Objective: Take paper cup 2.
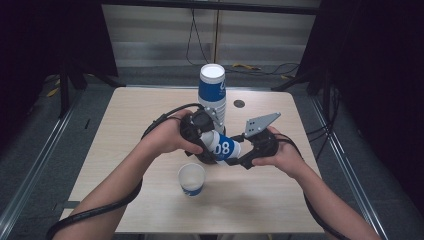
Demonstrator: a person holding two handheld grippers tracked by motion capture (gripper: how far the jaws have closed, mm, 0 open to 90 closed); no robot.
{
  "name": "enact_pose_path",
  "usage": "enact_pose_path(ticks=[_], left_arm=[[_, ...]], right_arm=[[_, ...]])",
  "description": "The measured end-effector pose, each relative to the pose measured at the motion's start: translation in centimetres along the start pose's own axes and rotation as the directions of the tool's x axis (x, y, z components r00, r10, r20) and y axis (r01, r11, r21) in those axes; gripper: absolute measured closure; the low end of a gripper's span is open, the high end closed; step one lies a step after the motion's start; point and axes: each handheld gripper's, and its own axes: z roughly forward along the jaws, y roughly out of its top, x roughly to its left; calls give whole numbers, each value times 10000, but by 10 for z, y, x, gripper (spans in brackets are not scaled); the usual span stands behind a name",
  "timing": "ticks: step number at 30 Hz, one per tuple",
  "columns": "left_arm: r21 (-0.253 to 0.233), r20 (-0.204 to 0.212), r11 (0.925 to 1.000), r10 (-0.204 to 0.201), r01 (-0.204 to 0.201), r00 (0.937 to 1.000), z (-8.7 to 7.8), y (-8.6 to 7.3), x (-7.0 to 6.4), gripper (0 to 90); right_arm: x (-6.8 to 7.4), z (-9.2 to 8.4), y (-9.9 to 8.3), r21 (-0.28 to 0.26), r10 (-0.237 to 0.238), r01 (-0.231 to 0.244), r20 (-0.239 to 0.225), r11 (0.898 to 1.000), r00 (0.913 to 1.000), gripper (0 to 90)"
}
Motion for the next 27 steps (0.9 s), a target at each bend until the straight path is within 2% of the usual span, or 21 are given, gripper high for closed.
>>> enact_pose_path(ticks=[6,8,13,17,20,27], left_arm=[[157,-42,9999,-11,12,10000,1,-1,0,195],[2,-69,10000,-40,40,10000,0,-1,0,197],[-484,-112,9988,54,-60,9999,-5,-4,3,195],[-521,-10,9986,-90,89,10000,-5,-7,4,192],[-508,-130,9987,10,-16,9999,-6,-6,3,200],[-477,11,9988,57,-56,10000,-5,-4,3,222]], right_arm=[[-1,-1,0,360,30,-36,167,9993,9999,256],[-1,0,0,551,-94,82,227,9984,9997,256],[1,-2,-2,608,-82,75,103,9981,9999,255],[0,-1,-3,748,-80,71,126,9972,9999,255],[0,-1,-4,758,-128,119,104,9970,9999,254],[1,2,-3,949,-310,301,79,9950,9995,254]])
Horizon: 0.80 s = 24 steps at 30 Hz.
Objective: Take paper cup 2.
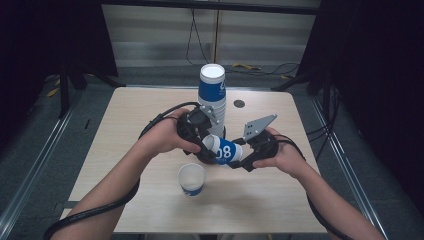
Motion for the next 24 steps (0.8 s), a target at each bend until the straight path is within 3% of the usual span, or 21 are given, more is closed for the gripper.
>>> enact_pose_path(ticks=[24], left_arm=[[162,293,9999,13,-18,9996,7,0,-2,292]], right_arm=[[2,1,-1,-14,-202,202,-81,9998,9998,250]])
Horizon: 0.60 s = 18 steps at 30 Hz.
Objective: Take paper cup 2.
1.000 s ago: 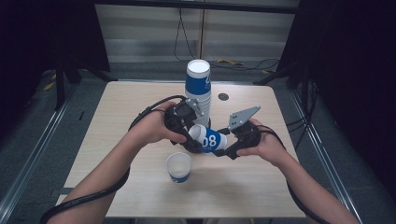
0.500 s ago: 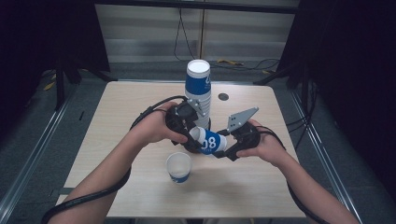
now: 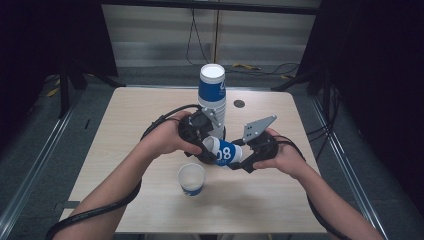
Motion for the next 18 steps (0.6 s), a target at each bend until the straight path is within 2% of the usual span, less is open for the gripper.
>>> enact_pose_path(ticks=[3,7,12,18], left_arm=[[80,52,9999,87,-87,9999,1,1,1,293],[279,181,9996,-101,96,9998,2,2,-1,296],[552,241,9984,-84,70,9997,2,3,-1,298],[536,218,9985,-137,125,9997,3,4,-3,298]], right_arm=[[0,0,0,43,2,-2,-15,10000,10000,250],[1,2,-1,98,-17,18,-109,10000,9999,243],[2,3,-2,76,-86,88,-168,9999,9998,231],[2,3,-1,150,-185,187,-173,9997,9997,232]])
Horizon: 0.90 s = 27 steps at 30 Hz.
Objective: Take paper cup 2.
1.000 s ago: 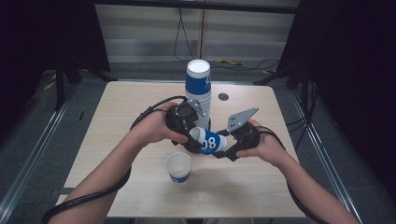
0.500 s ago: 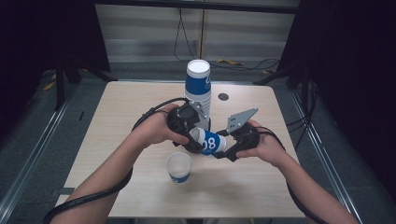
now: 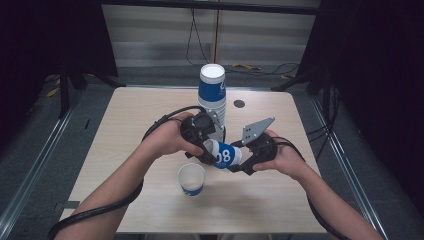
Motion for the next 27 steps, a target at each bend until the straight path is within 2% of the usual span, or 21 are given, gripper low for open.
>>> enact_pose_path(ticks=[3,8,12,16,19,21,23,25,27], left_arm=[[-13,-49,10000,-19,18,10000,1,0,-1,298],[542,-199,9980,328,-316,9993,3,4,-3,297],[889,-256,9954,384,-360,9989,3,6,-5,296],[1383,-347,9891,565,-512,9978,3,11,-7,295],[1616,-365,9859,508,-443,9980,5,13,-8,295],[1858,-354,9807,677,-600,9971,7,14,-7,295],[1977,-429,9793,520,-426,9977,9,14,-8,296],[2276,-455,9714,801,-677,9957,11,17,-8,296],[2406,-436,9684,782,-655,9960,11,18,-8,297]], right_arm=[[0,0,0,21,-28,28,21,10000,10000,233],[1,1,1,197,-207,205,59,9996,9998,237],[2,2,2,296,-236,236,22,9993,9997,238],[2,3,4,331,-307,306,14,9990,9995,237],[2,4,4,354,-356,356,-6,9987,9994,237],[2,4,4,388,-341,340,22,9987,9994,237],[1,4,4,390,-392,392,-5,9985,9992,236],[2,4,4,445,-477,477,2,9979,9989,236],[2,4,5,499,-513,512,4,9974,9987,237]])
